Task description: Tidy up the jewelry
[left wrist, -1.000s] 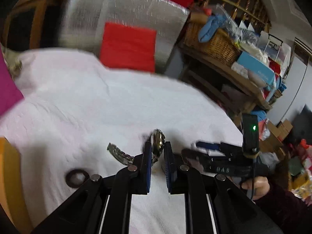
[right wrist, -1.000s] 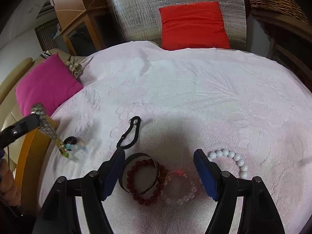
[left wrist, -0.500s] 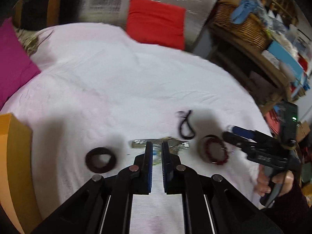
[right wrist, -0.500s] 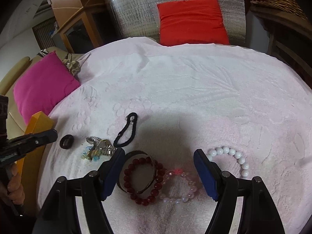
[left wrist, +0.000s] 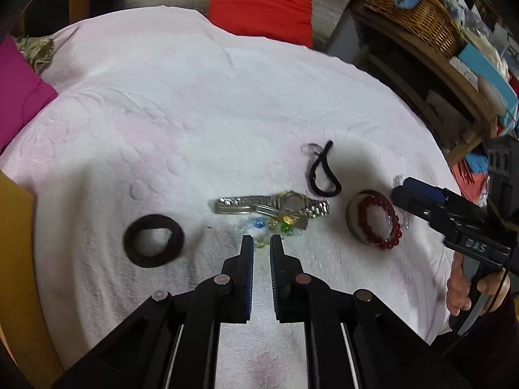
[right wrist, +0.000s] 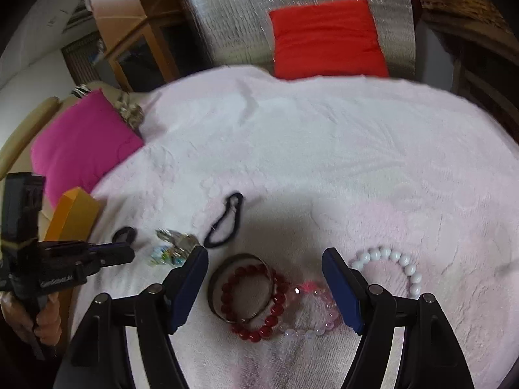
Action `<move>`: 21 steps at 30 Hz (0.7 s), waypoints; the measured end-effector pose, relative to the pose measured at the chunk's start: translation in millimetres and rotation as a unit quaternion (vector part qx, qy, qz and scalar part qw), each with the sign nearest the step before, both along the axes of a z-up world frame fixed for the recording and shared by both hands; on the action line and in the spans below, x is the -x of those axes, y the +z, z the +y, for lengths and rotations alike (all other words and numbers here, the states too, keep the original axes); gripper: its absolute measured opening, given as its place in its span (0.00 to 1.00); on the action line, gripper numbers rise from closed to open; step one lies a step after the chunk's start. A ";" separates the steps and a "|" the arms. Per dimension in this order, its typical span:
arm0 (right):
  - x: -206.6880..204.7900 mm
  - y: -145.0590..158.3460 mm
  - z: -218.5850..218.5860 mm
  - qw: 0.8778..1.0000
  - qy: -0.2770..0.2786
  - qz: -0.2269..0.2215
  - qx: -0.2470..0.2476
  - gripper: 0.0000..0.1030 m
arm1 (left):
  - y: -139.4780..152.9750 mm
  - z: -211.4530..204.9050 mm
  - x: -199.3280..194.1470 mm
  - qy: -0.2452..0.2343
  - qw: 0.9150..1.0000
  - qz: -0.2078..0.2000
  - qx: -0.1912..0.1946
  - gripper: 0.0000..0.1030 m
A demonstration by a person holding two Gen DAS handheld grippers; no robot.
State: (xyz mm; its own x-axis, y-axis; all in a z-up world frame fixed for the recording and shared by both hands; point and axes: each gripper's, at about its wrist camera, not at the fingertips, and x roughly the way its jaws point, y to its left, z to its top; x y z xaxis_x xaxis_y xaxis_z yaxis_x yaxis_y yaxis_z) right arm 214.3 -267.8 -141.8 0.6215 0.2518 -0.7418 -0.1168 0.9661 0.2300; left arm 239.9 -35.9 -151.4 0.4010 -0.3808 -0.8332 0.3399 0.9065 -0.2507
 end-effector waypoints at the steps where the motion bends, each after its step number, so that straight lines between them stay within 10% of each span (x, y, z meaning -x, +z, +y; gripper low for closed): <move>1: -1.2 -2.2 -2.1 1.000 -0.003 0.003 0.001 0.73 | -0.7 -3.2 0.3 -0.005 1.000 0.000 -0.002 0.09; 21: 1.4 -4.1 -13.3 1.000 -0.013 0.007 -0.006 0.73 | -0.1 -33.7 10.0 -0.049 0.998 -0.034 -0.037 0.09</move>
